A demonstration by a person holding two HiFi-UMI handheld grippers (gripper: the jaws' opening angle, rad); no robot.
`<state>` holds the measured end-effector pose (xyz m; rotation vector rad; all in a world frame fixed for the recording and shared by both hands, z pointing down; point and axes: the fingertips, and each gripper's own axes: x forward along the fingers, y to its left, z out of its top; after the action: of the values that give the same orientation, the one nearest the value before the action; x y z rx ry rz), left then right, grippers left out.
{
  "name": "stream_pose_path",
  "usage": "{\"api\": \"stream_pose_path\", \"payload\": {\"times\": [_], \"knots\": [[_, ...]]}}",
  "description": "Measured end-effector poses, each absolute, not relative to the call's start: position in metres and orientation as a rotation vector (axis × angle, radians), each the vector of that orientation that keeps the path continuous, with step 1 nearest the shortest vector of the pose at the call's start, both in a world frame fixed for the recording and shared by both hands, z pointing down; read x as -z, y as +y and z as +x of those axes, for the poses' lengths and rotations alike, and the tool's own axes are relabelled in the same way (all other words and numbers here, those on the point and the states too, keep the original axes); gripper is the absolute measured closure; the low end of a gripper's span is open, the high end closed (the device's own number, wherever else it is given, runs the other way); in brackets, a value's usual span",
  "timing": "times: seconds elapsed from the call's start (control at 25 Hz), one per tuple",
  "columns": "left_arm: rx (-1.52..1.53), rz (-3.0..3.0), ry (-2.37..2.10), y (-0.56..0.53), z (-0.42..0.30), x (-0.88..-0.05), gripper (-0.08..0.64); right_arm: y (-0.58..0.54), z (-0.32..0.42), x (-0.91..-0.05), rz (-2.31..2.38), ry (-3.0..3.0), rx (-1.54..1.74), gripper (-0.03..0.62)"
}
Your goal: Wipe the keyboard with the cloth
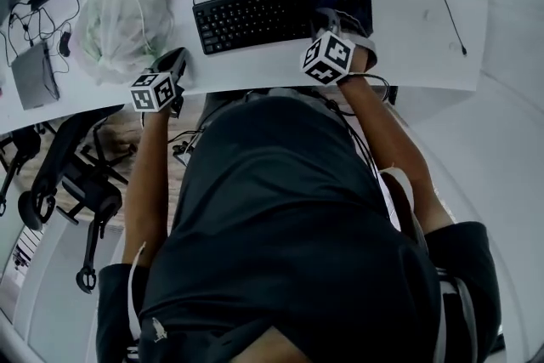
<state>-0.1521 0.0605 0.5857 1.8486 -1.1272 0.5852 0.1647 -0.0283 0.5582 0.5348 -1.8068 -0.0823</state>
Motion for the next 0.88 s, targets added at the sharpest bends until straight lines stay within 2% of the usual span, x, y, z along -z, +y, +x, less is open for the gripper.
{"api": "stream_pose_path", "payload": {"times": [0.08, 0.16, 0.36, 0.52, 0.6, 0.68, 0.88], "knots": [[-0.592, 1.851, -1.137, 0.06, -0.152, -0.586, 0.555, 0.0, 0.118, -0.556, 0.411, -1.922, 0.058, 0.563], [-0.6, 1.853, -1.147, 0.06, -0.151, -0.586, 0.555, 0.001, 0.118, -0.553, 0.437, -1.96, -0.002, 0.563], [-0.61, 1.864, -1.166, 0.061, -0.15, -0.586, 0.555, -0.031, 0.22, -0.557, 0.677, -1.955, -0.252, 0.566], [-0.63, 1.89, -1.181, 0.06, -0.152, -0.587, 0.555, -0.05, 0.315, -0.544, 0.93, -1.729, -0.278, 0.566], [-0.648, 1.905, -1.193, 0.061, -0.153, -0.587, 0.555, -0.049, 0.328, -0.543, 1.01, -1.692, -0.305, 0.566], [-0.658, 1.913, -1.203, 0.061, -0.153, -0.587, 0.555, -0.039, 0.305, -0.551, 0.989, -1.74, -0.32, 0.566], [-0.656, 1.907, -1.218, 0.062, -0.152, -0.587, 0.555, 0.003, 0.177, -0.555, 0.69, -2.039, -0.365, 0.568]]}}
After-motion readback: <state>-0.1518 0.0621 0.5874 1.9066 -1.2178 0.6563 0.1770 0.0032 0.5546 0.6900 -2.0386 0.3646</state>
